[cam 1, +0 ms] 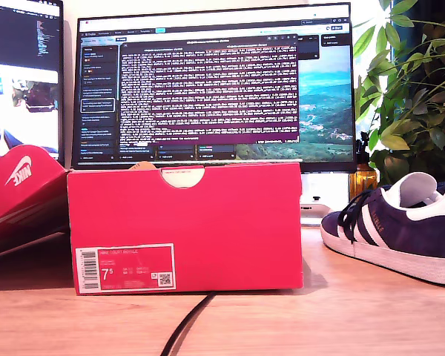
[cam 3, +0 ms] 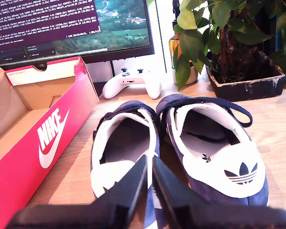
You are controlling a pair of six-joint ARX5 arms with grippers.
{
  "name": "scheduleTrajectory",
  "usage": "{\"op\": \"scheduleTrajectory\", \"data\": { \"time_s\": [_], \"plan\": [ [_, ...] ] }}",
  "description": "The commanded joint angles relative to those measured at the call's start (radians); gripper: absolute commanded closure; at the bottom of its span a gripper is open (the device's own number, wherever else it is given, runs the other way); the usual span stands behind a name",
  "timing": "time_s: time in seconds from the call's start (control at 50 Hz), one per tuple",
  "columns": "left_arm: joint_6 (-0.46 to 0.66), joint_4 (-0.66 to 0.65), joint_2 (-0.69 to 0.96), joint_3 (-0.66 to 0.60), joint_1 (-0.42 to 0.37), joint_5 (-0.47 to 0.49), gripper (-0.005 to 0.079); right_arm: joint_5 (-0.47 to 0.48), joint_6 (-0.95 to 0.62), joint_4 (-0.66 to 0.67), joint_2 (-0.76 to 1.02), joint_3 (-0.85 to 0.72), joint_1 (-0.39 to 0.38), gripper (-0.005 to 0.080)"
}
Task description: Pack the blue shoes by picking the first shoe and placing it inside the red shoebox, left side, then picking and rotating the second shoe and placing it in the shoebox
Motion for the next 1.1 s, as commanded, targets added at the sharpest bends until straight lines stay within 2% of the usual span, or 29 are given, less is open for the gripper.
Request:
{"op": "scheduleTrajectory", "data": {
  "time_s": [0.0,0.54,0.58,0.6,0.62,0.66,0.68,0.76,0.94,1.08],
  "plan": [
    [0.010,-0.016,-0.008,-0.026,0.001,0.001,0.0763,-0.001,0.003,0.010,-0.007,-0.019,0.009,0.0755],
    [0.004,0.005,-0.008,-0.026,0.001,0.002,0.0763,-0.001,-0.023,0.011,-0.006,-0.019,0.009,0.0755],
    [-0.060,0.024,-0.008,-0.026,0.001,0.010,0.0763,-0.001,-0.023,0.012,-0.007,-0.019,0.009,0.0755],
    [-0.060,0.032,-0.008,-0.026,0.000,0.021,0.0763,-0.001,-0.022,0.012,-0.007,-0.019,0.009,0.0755],
    [-0.146,0.042,-0.008,-0.026,0.000,0.035,0.0763,-0.001,-0.021,0.012,-0.007,-0.019,0.009,0.0755],
    [-0.156,0.059,-0.008,-0.026,0.000,0.072,0.0763,-0.002,-0.016,0.012,-0.007,-0.019,0.009,0.0755],
    [-0.216,0.068,-0.008,-0.026,-0.001,0.090,0.0763,-0.002,-0.012,0.013,-0.007,-0.019,0.009,0.0755],
    [-0.286,0.117,-0.008,-0.026,-0.003,0.171,0.0763,-0.002,0.026,0.036,-0.007,-0.019,0.010,0.0755],
    [-0.308,0.202,-0.008,-0.026,-0.030,0.416,0.0763,-0.002,0.263,0.114,-0.006,-0.019,0.010,0.0755],
    [-0.308,0.187,0.019,-0.026,-0.082,0.436,0.0763,-0.055,0.325,0.124,-0.006,-0.019,0.010,0.0755]
  ]
}}
